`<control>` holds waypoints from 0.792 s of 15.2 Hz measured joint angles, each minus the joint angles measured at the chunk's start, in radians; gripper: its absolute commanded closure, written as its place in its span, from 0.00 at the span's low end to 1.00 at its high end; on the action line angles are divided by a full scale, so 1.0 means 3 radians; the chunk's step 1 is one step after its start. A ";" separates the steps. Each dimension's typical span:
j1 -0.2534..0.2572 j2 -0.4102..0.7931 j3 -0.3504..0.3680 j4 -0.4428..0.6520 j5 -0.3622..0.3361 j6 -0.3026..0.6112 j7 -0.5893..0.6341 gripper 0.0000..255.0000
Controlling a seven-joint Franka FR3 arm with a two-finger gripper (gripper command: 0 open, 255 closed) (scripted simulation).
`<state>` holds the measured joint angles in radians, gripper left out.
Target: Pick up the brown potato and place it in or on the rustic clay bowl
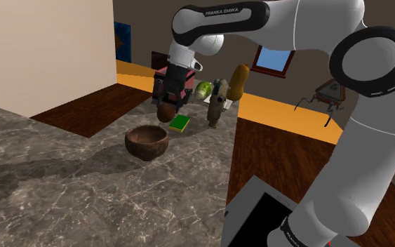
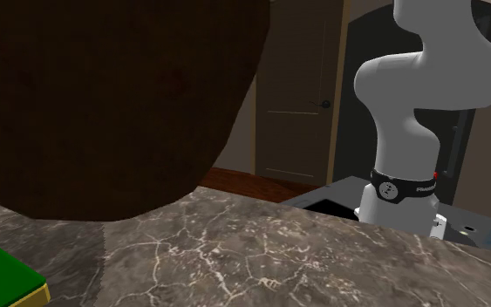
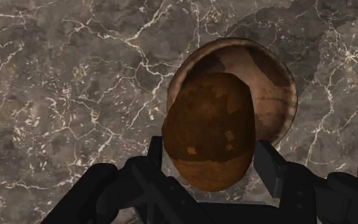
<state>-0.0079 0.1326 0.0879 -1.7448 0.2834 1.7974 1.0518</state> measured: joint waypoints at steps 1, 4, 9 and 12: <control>0.0035 0.0081 0.0026 0.0105 -0.0007 -0.0007 0.0067 1.00; 0.0149 0.0327 0.0101 0.0409 -0.0038 -0.0010 0.0265 1.00; 0.0179 0.0440 0.0115 0.0383 -0.0040 0.0135 0.0274 1.00; 0.0187 0.0460 0.0119 0.0283 -0.0033 0.0254 0.0252 1.00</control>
<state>0.0481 0.2707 0.1236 -1.6600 0.2734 1.8737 1.1275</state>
